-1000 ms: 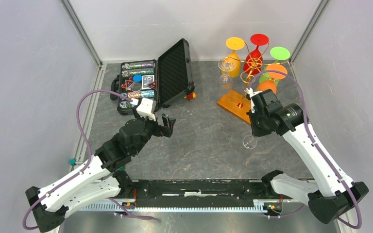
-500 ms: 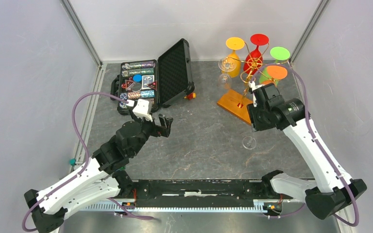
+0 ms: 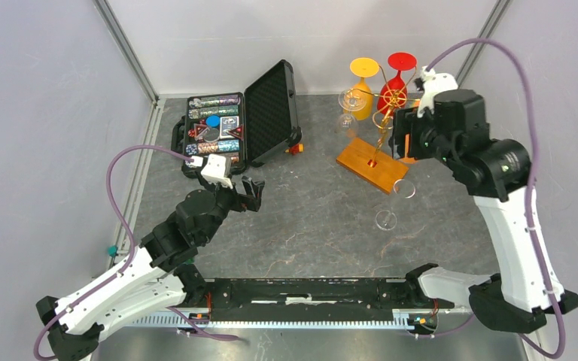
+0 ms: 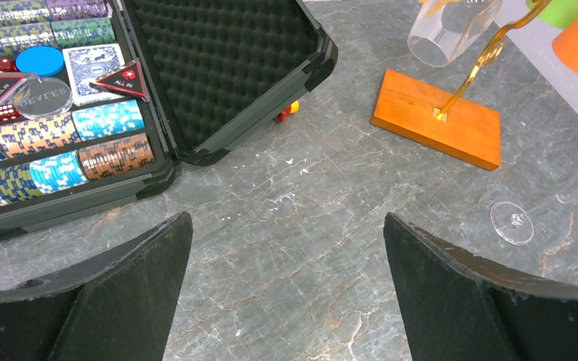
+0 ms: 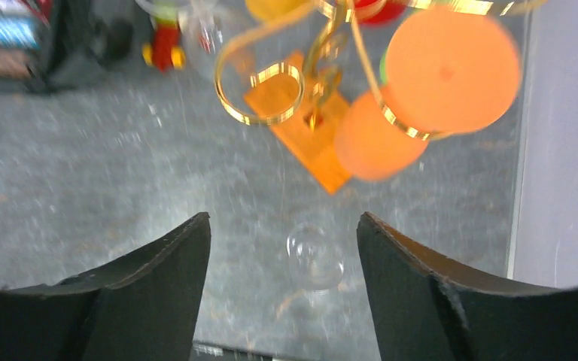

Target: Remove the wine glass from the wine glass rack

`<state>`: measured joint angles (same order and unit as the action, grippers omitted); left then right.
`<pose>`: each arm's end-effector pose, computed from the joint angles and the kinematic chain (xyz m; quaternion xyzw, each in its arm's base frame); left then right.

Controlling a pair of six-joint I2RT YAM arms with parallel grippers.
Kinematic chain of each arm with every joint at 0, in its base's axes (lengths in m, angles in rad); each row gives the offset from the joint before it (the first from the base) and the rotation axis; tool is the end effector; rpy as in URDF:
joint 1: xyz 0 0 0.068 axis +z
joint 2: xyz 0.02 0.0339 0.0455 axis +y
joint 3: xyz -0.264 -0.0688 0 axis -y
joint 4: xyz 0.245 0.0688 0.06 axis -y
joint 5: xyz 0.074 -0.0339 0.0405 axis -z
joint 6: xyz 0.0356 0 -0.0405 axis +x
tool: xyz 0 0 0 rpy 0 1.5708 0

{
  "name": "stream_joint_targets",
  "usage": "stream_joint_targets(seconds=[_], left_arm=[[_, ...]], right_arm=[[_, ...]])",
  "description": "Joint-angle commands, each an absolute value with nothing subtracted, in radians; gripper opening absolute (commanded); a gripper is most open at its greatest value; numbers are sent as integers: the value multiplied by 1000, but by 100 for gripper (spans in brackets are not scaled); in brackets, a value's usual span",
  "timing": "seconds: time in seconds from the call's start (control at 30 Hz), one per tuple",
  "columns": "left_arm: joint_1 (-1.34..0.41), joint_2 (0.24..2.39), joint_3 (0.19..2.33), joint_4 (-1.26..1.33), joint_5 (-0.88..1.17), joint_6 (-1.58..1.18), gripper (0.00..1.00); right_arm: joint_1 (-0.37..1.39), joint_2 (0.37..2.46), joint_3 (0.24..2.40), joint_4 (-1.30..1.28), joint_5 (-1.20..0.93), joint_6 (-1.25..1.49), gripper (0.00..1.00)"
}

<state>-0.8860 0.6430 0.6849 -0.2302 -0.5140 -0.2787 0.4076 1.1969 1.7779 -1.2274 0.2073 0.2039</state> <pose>0.1111 -0.1083 0.3223 0.0682 0.7595 -0.1755 0.6226 0.1703 0.0655 0.4783 -0.0446 0.8903 0.0452 0.4508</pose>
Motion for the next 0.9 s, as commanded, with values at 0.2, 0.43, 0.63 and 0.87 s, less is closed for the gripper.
stream_joint_targets(seconds=[0.2,0.43,0.63,0.87], left_arm=[[-888,632,719,-206,-512,-259,100],[-888,645,726,-199,-466,-273,100],[-888,664,731,-199,-453,-286,100],[-888,669,728,-199,-448,-294,100]], right_arm=[[402,1154,1844,-834,354,189,95],[279,1300,1981,-789,281,83,98],[-24,1367,1913,-727,-66,159,98],[-340,1208,1553,-490,-438,395,98]])
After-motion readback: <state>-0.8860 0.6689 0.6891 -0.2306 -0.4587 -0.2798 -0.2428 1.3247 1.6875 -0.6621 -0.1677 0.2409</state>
